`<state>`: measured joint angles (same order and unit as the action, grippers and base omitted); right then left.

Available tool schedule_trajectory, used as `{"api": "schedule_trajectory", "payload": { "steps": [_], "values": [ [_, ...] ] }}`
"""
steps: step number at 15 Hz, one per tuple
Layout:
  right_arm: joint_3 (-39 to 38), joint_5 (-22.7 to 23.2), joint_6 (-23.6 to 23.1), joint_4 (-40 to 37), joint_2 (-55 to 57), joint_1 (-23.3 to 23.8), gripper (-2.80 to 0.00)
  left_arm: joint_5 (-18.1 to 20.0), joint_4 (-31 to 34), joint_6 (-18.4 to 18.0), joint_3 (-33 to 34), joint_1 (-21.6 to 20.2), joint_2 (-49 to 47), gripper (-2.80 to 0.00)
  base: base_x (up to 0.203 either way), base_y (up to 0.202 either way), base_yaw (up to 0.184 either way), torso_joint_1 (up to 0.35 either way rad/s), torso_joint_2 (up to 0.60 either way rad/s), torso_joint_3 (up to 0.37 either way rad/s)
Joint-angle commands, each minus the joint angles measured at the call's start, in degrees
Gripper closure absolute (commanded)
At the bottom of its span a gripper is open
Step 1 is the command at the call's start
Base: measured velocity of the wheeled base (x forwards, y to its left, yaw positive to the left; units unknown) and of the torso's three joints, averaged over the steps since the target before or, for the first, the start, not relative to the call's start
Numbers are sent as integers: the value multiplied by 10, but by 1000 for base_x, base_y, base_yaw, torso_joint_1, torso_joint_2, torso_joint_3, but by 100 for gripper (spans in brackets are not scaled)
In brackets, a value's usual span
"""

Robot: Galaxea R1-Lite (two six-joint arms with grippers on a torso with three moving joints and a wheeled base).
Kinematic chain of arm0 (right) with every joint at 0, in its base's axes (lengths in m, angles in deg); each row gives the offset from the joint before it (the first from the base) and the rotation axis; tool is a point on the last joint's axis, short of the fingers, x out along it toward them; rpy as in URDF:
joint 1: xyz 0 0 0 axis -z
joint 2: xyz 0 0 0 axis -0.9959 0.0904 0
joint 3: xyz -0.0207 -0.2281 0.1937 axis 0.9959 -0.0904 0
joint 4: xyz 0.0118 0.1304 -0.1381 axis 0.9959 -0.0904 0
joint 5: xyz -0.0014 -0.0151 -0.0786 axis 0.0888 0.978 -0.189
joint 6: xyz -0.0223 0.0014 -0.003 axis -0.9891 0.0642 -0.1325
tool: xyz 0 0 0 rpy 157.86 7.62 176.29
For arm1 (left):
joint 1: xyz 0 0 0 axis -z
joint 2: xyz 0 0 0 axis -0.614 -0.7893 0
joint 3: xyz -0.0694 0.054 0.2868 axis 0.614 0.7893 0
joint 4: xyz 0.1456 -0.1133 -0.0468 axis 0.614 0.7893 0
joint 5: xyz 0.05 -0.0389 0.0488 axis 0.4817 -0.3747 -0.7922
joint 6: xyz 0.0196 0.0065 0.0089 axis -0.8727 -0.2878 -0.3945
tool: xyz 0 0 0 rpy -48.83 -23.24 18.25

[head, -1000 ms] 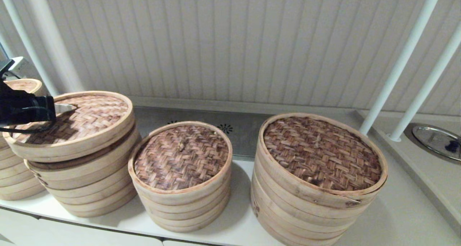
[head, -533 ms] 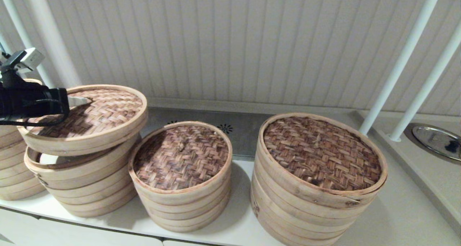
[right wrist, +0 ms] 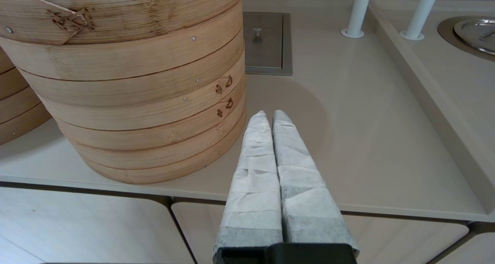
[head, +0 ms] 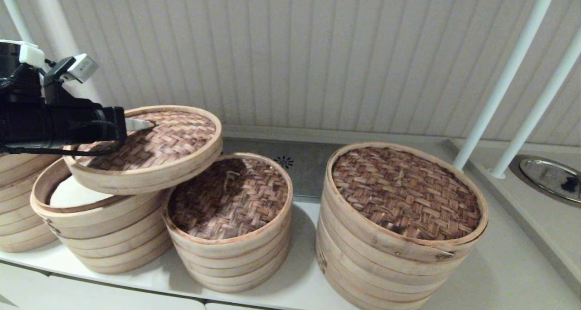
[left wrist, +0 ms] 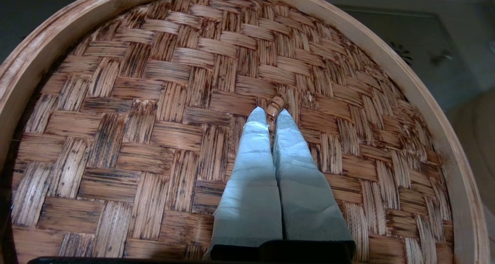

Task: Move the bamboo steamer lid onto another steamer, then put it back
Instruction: Put the steamer

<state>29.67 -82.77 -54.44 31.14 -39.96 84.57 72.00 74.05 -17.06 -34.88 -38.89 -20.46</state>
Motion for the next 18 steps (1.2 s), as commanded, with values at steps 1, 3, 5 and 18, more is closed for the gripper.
{"api": "schedule_trajectory", "payload": {
  "steps": [1,3,5,18],
  "values": [
    [-1,0,0,0,1,0,0,-2,-1,6,4,26,2,0,0,0,0,0,0,0],
    [-1,0,0,0,1,0,0,-7,-1,13,6,53,3,0,0,0,0,0,0,0],
    [-2,0,0,0,1,0,0,-12,-1,15,6,76,3,0,0,0,0,0,0,0],
    [-1,0,0,0,1,0,0,-99,-111,48,65,203,-61,0,0,0,0,0,0,0]
  ]
}}
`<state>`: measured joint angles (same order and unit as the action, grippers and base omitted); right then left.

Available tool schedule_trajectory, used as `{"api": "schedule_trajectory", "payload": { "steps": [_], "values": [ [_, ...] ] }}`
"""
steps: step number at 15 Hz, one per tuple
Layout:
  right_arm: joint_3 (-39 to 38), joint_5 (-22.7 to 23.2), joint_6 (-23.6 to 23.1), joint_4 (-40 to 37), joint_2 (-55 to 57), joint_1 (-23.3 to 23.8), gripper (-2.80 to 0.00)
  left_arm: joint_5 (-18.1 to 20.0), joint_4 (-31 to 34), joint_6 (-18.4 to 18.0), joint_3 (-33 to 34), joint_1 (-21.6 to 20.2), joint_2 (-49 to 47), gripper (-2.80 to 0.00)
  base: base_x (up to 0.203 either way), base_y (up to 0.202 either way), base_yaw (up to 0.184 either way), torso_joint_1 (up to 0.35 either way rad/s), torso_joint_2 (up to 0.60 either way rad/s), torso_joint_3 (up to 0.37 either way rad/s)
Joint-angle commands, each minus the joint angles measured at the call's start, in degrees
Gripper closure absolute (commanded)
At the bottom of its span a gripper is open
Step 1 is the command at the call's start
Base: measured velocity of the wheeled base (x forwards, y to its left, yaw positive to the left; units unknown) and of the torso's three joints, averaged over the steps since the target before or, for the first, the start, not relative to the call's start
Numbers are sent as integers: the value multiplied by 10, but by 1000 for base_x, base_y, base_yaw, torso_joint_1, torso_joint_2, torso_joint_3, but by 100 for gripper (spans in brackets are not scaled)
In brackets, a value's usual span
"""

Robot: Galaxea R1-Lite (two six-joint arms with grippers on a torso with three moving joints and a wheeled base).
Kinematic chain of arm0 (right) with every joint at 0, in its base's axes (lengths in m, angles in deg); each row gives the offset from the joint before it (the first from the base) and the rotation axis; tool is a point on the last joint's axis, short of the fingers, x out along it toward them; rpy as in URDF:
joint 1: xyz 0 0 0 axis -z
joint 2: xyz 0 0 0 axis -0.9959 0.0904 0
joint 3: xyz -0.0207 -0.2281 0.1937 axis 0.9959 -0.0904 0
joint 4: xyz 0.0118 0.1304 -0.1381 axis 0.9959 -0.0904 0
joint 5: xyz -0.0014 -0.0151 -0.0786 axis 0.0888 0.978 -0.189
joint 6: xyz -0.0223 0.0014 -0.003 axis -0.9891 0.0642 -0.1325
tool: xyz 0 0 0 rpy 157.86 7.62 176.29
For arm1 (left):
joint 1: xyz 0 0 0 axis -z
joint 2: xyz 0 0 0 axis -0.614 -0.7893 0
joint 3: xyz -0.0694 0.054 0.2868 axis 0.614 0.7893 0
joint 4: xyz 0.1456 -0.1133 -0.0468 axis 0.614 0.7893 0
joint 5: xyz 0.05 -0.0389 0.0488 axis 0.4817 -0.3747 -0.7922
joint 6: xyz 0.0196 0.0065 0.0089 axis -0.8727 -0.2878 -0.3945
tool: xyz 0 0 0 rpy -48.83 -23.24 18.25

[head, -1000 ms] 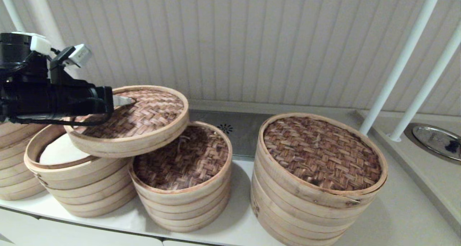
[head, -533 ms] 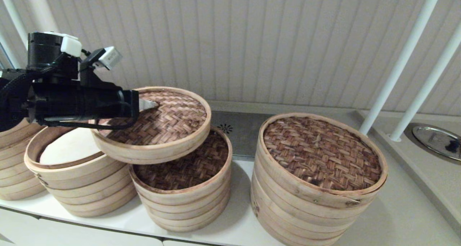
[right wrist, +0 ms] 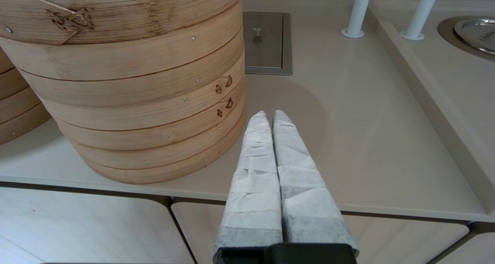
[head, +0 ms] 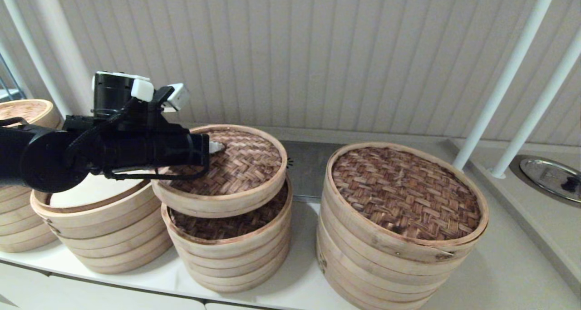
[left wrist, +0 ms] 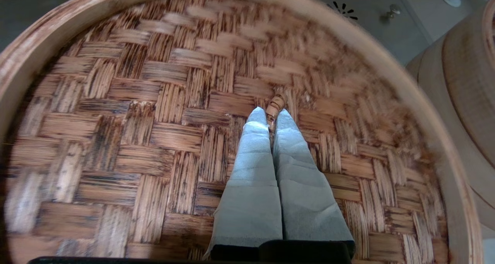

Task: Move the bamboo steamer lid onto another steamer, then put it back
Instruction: Put the steamer

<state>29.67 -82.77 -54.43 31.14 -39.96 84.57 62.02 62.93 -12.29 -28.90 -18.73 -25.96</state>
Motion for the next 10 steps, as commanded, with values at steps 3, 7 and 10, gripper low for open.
{"api": "schedule_trajectory", "payload": {
  "steps": [3,7,10],
  "values": [
    [-1,0,0,0,1,0,0,2,-26,1,21,2,-19,0,0,0,0,0,0,0],
    [-1,0,0,0,1,0,0,2,-42,7,32,14,-28,0,0,0,0,0,0,0],
    [-1,0,0,0,1,0,0,0,-49,9,34,26,-36,0,0,0,0,0,0,0]
  ]
}}
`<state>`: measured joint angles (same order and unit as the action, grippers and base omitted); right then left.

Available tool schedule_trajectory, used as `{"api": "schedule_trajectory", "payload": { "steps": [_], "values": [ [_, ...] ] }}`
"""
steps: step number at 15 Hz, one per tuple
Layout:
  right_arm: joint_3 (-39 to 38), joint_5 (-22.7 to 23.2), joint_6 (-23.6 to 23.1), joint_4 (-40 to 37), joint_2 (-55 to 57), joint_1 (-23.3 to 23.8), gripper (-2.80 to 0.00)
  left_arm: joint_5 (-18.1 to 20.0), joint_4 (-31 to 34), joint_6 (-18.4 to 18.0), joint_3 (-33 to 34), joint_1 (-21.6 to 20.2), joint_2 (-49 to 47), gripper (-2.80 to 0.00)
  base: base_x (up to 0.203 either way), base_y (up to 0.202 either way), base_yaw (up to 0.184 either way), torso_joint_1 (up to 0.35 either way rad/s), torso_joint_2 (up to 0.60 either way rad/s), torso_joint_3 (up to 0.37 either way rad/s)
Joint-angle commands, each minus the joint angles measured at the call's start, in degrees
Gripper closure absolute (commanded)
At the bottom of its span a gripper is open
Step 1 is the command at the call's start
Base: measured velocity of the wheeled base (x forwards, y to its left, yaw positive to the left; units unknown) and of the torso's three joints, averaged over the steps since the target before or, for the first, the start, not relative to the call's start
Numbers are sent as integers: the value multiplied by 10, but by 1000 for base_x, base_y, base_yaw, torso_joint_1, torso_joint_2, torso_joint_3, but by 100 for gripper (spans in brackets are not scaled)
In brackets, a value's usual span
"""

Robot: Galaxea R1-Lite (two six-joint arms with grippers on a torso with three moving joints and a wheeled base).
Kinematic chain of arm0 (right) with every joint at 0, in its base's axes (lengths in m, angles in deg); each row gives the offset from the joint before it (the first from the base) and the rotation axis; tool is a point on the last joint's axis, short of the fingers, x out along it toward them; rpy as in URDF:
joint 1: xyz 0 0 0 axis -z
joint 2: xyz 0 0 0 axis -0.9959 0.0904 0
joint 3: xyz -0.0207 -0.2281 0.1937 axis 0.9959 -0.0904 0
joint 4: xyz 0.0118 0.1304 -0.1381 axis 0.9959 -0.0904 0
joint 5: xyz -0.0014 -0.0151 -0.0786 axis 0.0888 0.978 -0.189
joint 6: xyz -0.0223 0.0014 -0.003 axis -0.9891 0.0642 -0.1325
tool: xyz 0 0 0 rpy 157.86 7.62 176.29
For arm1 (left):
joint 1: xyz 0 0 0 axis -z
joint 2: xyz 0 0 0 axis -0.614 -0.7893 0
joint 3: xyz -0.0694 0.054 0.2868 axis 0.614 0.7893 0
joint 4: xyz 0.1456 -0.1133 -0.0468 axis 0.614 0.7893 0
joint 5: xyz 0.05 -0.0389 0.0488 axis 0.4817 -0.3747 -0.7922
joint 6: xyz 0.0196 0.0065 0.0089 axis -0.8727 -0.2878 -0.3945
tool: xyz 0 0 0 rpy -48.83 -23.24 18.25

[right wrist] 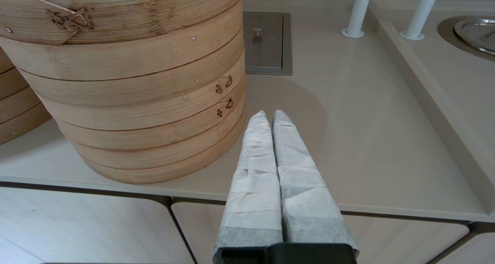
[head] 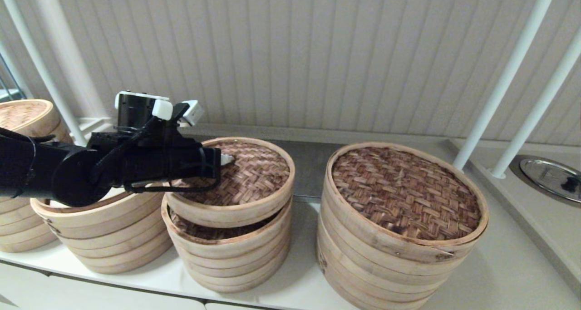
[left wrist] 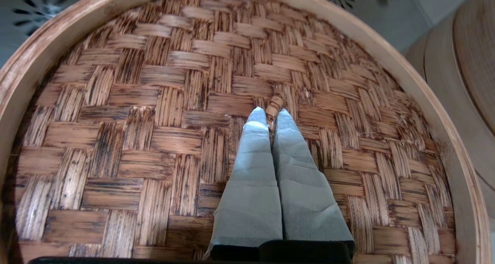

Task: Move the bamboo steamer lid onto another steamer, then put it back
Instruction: Put the steamer

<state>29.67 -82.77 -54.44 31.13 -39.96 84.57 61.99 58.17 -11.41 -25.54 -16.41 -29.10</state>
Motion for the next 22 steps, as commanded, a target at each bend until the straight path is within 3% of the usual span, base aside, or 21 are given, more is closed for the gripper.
{"api": "schedule_trajectory", "payload": {
  "steps": [1,22],
  "values": [
    [-1,0,0,0,1,0,0,0,-2,1,1,4,-7,0,0,0,0,0,0,0],
    [-1,0,0,0,1,0,0,0,-26,5,36,11,-7,0,0,0,0,0,0,0]
  ]
}}
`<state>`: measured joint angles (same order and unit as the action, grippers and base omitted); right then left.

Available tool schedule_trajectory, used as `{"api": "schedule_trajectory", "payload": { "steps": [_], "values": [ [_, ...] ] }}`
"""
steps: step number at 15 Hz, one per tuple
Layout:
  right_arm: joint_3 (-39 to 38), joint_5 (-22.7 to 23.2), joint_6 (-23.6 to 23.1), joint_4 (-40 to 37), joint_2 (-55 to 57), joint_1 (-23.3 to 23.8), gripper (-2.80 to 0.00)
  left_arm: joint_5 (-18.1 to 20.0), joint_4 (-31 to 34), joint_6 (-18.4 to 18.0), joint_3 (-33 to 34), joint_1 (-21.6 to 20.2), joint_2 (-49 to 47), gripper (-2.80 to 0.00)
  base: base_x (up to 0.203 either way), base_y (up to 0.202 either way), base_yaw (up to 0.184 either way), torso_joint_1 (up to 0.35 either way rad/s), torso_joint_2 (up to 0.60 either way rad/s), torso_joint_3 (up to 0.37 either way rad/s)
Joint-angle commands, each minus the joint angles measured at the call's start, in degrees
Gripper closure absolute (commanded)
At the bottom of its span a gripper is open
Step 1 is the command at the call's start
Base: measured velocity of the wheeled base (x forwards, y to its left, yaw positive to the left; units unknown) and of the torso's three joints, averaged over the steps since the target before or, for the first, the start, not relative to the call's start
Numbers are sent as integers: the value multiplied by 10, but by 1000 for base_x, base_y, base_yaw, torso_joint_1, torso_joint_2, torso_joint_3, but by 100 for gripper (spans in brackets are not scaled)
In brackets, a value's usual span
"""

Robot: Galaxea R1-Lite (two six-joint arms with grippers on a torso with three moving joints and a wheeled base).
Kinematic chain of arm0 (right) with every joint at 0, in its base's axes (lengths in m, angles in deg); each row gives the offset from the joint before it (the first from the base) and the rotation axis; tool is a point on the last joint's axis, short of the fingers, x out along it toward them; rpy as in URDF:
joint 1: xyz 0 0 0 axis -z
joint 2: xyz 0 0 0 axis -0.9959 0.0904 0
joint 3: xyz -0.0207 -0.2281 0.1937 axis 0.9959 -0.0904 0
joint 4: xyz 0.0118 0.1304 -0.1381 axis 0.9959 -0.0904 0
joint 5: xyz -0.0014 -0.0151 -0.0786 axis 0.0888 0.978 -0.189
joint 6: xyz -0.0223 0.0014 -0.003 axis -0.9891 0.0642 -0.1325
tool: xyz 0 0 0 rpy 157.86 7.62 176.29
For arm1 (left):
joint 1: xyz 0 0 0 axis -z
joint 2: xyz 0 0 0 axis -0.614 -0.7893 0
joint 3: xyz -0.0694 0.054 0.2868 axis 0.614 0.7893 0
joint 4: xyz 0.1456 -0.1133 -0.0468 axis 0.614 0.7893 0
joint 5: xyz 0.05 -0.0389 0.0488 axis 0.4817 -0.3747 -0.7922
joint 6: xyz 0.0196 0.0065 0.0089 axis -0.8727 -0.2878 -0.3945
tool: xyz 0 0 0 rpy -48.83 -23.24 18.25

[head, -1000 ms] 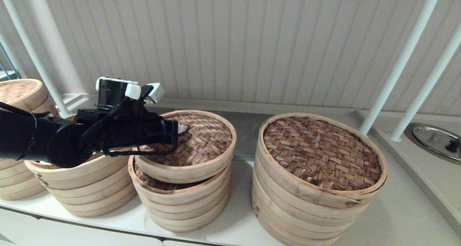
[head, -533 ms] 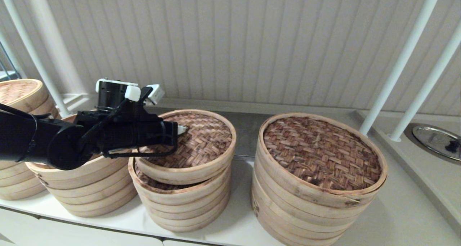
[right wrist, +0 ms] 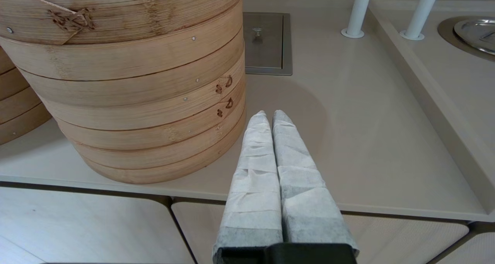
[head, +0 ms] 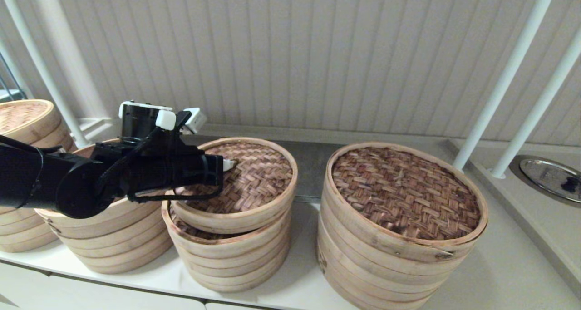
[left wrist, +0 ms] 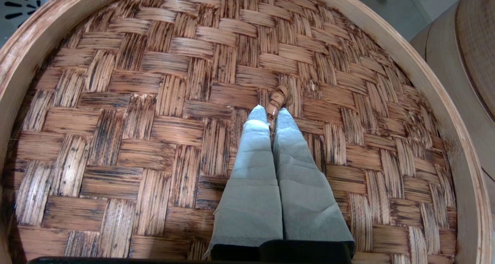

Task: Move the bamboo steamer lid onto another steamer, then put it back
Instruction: Put the steamer

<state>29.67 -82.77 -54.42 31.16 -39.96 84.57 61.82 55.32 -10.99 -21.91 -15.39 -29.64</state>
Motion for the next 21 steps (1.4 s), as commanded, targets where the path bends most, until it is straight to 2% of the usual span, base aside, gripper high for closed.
{"api": "schedule_trajectory", "payload": {
  "steps": [1,17,21],
  "values": [
    [-1,0,0,0,1,0,0,1,-9,1,4,1,-1,0,0,0,0,0,0,0],
    [-1,0,0,0,1,0,0,-1,-20,5,5,12,0,0,0,0,0,0,0,0],
    [-2,0,0,0,1,0,0,-14,-34,6,10,12,9,0,0,0,0,0,0,0]
  ]
}}
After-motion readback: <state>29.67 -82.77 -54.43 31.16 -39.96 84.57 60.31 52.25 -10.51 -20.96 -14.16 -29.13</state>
